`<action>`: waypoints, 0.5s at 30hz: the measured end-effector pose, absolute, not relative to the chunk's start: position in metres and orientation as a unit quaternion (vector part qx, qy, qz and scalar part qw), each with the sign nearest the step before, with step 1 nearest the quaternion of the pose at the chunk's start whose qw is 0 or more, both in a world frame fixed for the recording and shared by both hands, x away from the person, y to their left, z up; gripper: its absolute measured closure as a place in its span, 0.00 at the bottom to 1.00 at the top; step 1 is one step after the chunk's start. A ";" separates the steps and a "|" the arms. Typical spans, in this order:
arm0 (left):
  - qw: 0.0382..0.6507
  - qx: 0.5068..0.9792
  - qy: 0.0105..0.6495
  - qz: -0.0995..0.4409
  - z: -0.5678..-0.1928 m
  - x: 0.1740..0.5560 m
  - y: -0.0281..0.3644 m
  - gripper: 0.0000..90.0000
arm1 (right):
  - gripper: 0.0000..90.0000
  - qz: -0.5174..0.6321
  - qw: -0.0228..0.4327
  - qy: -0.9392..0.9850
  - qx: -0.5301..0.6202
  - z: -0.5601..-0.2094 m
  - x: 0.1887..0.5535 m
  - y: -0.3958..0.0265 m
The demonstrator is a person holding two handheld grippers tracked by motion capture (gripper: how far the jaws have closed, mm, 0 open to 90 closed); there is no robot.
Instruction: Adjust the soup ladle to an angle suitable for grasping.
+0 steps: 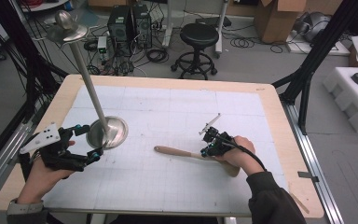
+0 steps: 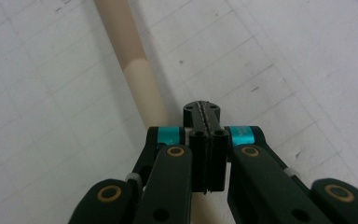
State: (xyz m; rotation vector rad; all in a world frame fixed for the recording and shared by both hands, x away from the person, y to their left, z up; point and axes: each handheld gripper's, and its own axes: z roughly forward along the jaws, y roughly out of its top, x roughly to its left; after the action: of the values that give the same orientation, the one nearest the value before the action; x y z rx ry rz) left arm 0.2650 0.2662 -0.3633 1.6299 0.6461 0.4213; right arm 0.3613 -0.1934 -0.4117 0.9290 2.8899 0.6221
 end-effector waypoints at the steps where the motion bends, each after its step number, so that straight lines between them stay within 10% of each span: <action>1: 0.620 0.709 0.280 0.183 -0.363 0.265 0.266 0.04 | 1.00 0.200 0.017 0.932 0.302 -0.412 0.361 -0.193; 15: 0.620 0.709 0.282 0.183 -0.363 0.265 0.266 0.04 | 1.00 0.207 0.021 0.936 0.283 -0.415 0.360 -0.189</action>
State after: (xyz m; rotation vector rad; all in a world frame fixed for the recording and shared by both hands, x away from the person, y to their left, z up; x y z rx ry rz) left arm 0.2649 0.2665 -0.3632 1.6290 0.6472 0.4216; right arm 0.3597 -0.1888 -0.4145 0.8782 2.9024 0.6431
